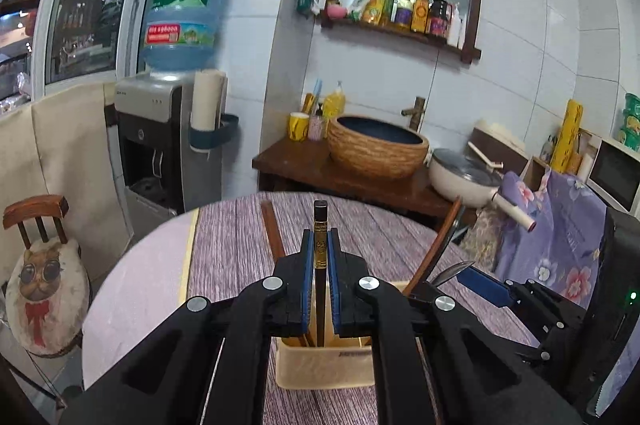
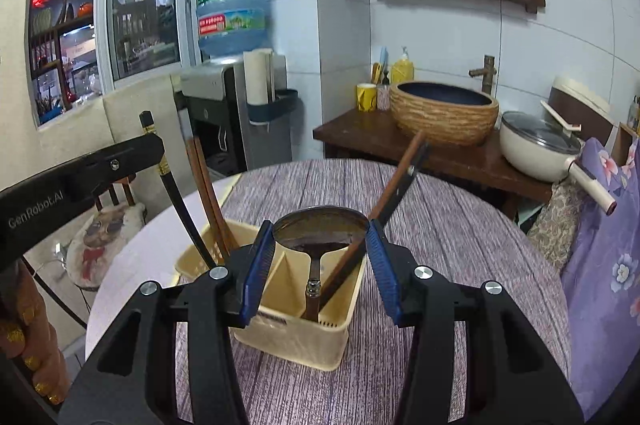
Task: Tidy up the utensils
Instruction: 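Lower the chopstick and spoon into the holder and open both grippers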
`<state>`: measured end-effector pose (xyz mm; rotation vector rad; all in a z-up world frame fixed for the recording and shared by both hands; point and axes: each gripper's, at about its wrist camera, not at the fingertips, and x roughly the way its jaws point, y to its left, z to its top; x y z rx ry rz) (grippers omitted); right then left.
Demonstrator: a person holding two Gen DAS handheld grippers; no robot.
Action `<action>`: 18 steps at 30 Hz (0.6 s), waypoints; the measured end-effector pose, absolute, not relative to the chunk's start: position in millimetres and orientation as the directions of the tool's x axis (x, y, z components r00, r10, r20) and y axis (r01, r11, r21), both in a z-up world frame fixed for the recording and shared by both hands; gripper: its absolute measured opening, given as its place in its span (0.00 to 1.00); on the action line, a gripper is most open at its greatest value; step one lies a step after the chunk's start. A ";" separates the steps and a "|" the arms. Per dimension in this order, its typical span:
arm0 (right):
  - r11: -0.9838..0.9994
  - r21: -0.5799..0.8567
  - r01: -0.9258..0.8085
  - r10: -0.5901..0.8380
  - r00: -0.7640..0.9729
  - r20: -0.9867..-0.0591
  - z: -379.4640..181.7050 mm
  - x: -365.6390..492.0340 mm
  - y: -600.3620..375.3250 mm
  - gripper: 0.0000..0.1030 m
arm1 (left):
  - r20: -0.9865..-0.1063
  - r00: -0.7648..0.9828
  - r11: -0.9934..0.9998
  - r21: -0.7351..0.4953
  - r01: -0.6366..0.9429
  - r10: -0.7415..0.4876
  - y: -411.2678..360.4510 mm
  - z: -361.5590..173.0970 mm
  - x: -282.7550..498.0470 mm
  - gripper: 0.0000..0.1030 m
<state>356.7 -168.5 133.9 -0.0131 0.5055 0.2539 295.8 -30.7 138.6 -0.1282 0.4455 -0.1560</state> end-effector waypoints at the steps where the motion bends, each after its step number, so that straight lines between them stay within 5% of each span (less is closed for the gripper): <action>1: 0.968 0.054 -0.245 0.239 0.840 -0.487 129.1 356.9 -168.7 0.46 | -0.427 0.886 0.979 -0.159 0.124 -0.181 -30.7 133.7 296.5 0.08; 13: 0.970 0.063 -0.234 0.234 0.839 -0.491 109.5 350.9 -170.2 0.47 | -0.446 0.874 0.979 -0.147 0.140 -0.192 -32.7 121.8 294.9 0.08; 16: 0.969 0.075 -0.236 0.243 0.853 -0.462 113.9 344.6 -173.9 0.63 | -0.427 0.882 0.979 -0.138 0.152 -0.197 -33.1 124.0 286.4 0.09; 18: 0.969 0.072 -0.237 0.244 0.865 -0.438 118.4 336.9 -177.5 0.65 | -0.410 0.890 0.979 -0.128 0.158 -0.197 -31.8 126.0 277.1 0.21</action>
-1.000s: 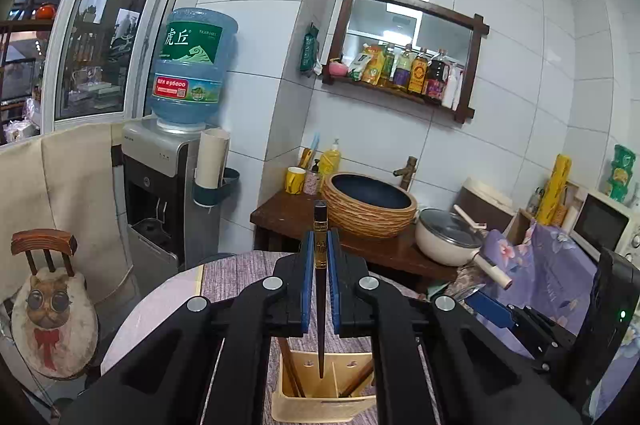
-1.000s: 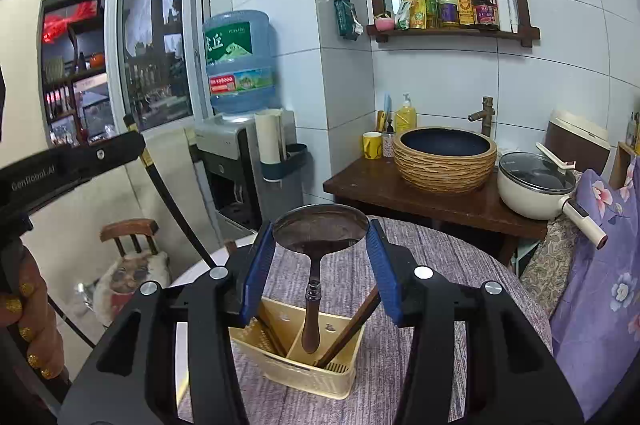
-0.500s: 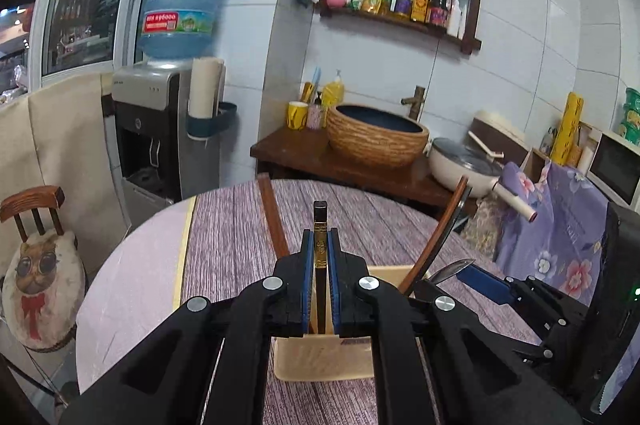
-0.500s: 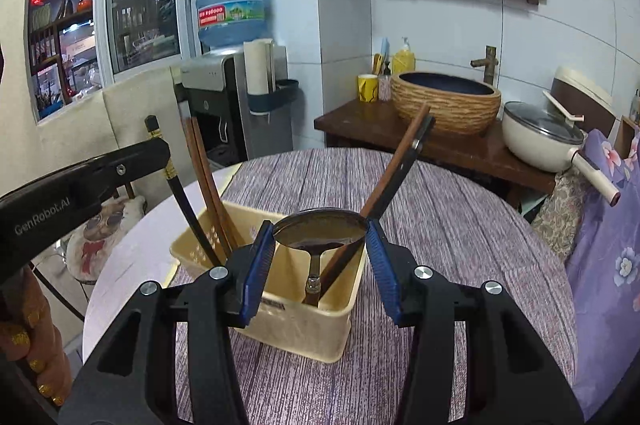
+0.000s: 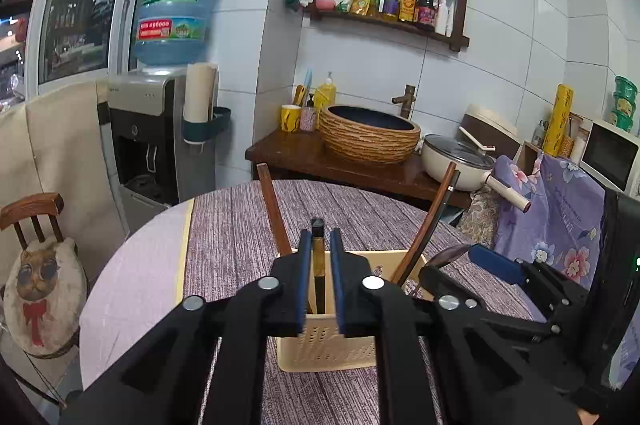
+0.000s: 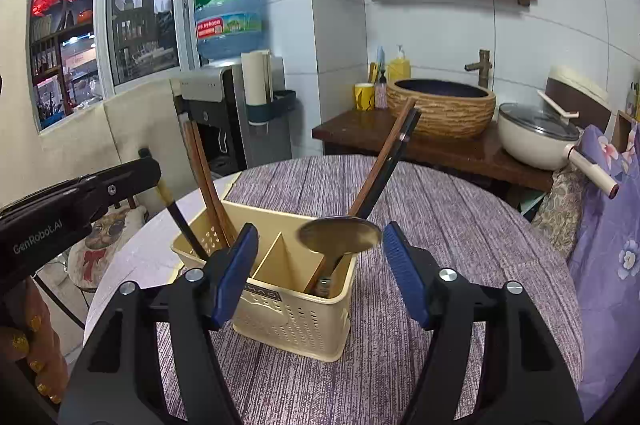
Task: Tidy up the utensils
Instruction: 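Lower the chopstick and spoon into the holder and open both grippers, then move the left gripper to a silver spoon while the right gripper approaches the brown chopsticks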
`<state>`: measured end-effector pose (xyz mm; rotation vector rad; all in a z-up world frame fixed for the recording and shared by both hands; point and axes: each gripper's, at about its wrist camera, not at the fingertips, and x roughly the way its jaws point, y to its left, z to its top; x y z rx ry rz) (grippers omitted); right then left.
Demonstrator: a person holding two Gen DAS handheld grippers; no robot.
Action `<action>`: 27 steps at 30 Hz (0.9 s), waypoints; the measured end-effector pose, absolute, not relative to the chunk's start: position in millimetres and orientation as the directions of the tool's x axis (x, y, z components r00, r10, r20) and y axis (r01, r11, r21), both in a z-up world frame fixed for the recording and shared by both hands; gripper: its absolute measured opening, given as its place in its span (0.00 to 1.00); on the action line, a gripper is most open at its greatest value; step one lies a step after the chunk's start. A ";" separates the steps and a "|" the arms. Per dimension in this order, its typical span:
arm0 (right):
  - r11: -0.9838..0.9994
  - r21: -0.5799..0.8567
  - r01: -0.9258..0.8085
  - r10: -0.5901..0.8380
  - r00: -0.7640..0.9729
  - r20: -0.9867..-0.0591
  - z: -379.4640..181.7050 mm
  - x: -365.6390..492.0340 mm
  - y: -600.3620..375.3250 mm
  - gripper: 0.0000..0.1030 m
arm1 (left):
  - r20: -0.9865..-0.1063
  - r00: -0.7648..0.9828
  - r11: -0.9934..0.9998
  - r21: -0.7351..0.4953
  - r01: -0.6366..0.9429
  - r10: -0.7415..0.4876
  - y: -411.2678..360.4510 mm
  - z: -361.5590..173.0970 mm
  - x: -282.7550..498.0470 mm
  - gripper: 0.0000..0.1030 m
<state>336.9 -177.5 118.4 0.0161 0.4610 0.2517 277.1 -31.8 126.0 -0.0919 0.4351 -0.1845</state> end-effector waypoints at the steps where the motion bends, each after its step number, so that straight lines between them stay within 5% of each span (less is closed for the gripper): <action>1: 0.968 0.074 -0.239 0.247 0.867 -0.433 120.2 334.1 -178.8 0.65 | -0.400 0.895 0.979 -0.128 0.159 -0.198 -29.7 126.8 271.1 0.28; 3: 0.967 0.086 -0.240 0.254 0.873 -0.415 123.6 323.4 -185.2 0.71 | -0.379 0.903 0.977 -0.141 0.159 -0.202 -24.1 127.0 258.2 0.51; 9: 0.975 0.080 -0.206 0.220 0.872 -0.438 117.5 282.2 -210.1 0.80 | -0.420 0.877 0.970 -0.157 0.185 -0.235 -7.0 102.9 222.0 0.73; 19: 0.994 0.068 -0.090 0.113 0.797 -0.594 38.8 227.3 -241.8 0.81 | -0.614 0.741 0.961 -0.134 0.240 -0.271 -17.9 20.6 188.0 0.71; 27: 0.996 0.088 -0.029 0.080 0.742 -0.666 -17.5 205.6 -252.4 0.81 | -0.714 0.643 0.959 -0.170 0.226 -0.278 -29.4 -23.1 198.8 0.49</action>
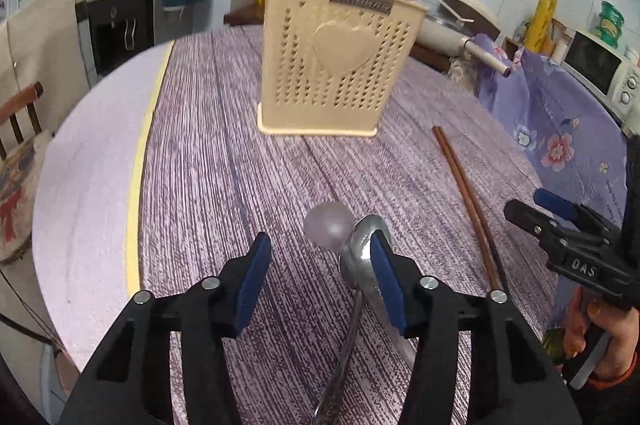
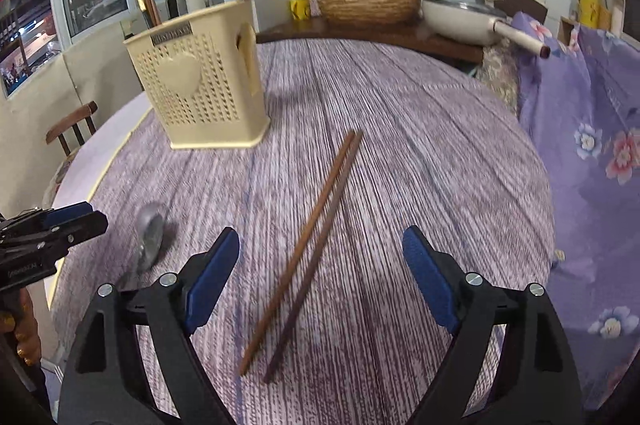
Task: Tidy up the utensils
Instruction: 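Move the left gripper to a silver spoon while the right gripper approaches the brown chopsticks, then close the left gripper on the silver spoon while the right gripper aligns over a brown chopstick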
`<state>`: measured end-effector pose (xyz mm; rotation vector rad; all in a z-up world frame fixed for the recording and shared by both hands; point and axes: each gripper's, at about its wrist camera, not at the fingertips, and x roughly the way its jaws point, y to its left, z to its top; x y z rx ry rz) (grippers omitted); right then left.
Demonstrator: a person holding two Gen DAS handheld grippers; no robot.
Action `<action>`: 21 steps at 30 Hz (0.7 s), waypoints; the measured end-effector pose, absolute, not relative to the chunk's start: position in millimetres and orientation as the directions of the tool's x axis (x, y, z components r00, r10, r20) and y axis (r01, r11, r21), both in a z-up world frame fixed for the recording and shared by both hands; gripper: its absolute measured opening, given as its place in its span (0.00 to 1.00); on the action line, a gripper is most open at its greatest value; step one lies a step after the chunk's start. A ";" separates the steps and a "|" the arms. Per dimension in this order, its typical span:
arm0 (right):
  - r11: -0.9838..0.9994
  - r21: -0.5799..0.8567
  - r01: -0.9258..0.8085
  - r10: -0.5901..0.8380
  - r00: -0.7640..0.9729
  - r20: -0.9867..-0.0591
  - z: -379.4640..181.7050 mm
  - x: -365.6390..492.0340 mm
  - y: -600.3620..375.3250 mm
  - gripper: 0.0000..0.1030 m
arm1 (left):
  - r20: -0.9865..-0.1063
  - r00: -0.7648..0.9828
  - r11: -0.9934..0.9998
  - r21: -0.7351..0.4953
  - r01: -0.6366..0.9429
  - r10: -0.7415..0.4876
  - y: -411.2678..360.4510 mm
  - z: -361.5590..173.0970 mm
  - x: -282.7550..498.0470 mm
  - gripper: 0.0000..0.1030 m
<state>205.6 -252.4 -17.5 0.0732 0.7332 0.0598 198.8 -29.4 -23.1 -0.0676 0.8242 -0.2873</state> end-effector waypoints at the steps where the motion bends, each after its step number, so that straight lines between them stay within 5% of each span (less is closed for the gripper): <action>1: 0.996 0.084 -0.021 0.072 0.739 -0.670 -19.5 205.0 -253.2 0.81 | -0.720 0.637 0.961 -0.177 0.214 -0.275 -28.9 -25.6 201.6 0.49; 11: 0.995 0.095 -0.026 0.083 0.735 -0.673 -26.3 198.7 -256.8 0.81 | -0.777 0.575 0.967 -0.197 0.161 -0.254 -45.9 -35.0 232.4 0.48; 17: 0.996 0.087 -0.010 0.067 0.732 -0.678 -26.5 204.1 -262.4 0.81 | -0.810 0.550 0.978 -0.141 0.156 -0.204 -59.3 -44.1 243.3 0.35; 21: 0.999 0.034 -0.007 0.029 0.716 -0.698 -26.0 220.7 -263.0 0.74 | -0.808 0.548 0.976 -0.160 0.150 -0.217 -54.6 -43.8 240.9 0.34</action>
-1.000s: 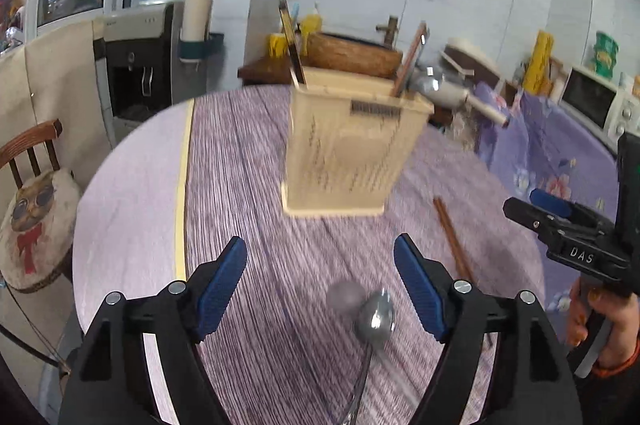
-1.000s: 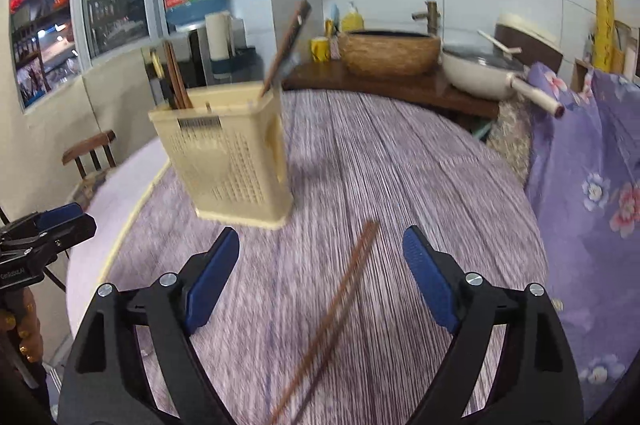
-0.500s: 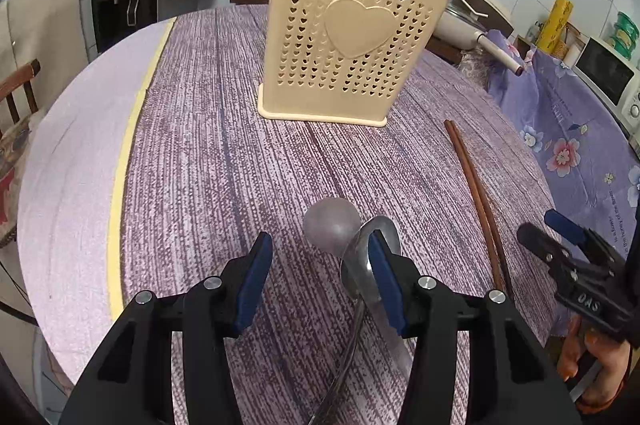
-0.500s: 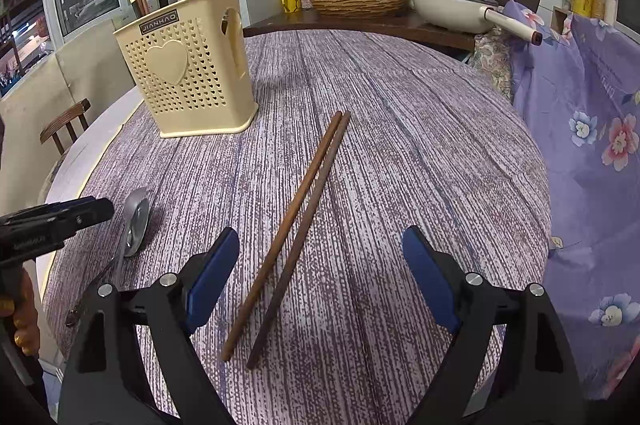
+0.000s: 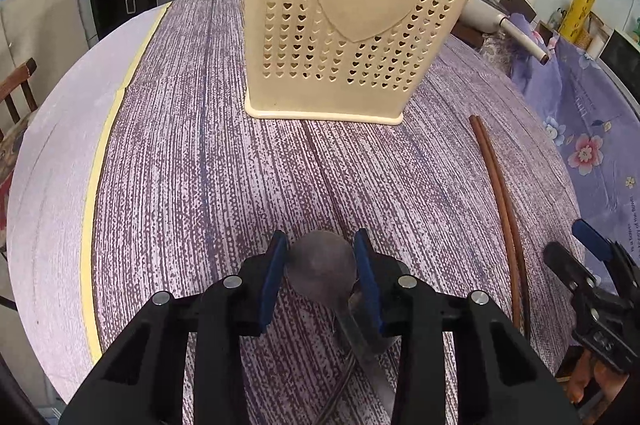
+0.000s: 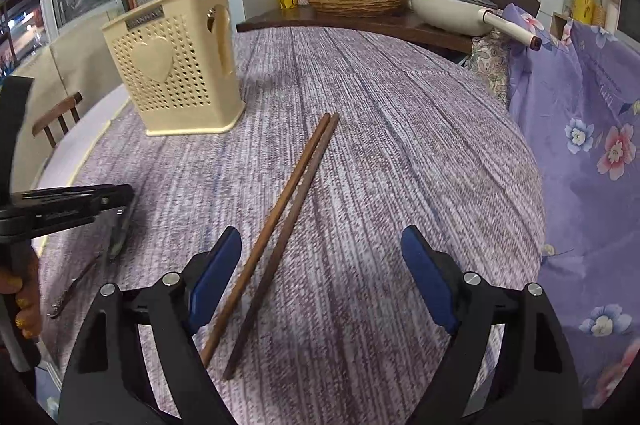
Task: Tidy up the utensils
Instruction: 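Close the left gripper on the silver spoon while the right gripper aligns over a brown chopstick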
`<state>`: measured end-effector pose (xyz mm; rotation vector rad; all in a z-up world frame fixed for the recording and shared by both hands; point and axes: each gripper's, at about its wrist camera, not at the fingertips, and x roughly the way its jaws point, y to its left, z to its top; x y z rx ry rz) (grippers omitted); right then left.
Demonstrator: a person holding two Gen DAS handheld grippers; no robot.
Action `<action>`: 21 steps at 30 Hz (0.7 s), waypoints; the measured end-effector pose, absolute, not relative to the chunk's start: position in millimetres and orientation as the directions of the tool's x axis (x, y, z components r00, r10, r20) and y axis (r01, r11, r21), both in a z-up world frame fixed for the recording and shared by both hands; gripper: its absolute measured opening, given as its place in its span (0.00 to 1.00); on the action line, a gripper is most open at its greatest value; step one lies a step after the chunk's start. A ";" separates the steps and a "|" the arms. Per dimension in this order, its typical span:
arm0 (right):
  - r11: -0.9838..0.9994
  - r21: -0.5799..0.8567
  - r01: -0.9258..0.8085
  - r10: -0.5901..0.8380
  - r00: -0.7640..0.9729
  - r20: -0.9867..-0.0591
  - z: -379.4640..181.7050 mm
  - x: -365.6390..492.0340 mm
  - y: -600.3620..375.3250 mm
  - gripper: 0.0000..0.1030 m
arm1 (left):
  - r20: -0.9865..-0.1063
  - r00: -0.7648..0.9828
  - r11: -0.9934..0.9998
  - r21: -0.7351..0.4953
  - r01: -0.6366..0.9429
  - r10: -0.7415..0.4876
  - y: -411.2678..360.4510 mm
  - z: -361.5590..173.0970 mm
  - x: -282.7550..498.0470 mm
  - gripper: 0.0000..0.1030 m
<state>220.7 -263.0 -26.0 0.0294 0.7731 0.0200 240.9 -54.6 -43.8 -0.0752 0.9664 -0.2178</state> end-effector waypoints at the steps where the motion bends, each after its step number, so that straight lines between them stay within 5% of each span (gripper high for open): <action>1: 0.999 0.032 -0.009 0.029 0.707 -0.706 -27.6 225.7 -263.1 0.71 | -0.808 0.546 0.975 -0.166 0.149 -0.221 -52.8 -43.6 240.8 0.34; 15: 0.994 0.100 -0.034 0.100 0.626 -0.773 -42.6 255.5 -270.4 0.28 | -0.796 0.536 0.958 -0.265 0.106 -0.279 -10.5 -42.0 238.2 0.32; 21: 0.993 0.115 -0.032 0.110 0.613 -0.783 -39.3 251.9 -283.4 0.28 | -0.794 0.549 0.962 -0.261 0.080 -0.261 1.0 -38.4 235.2 0.31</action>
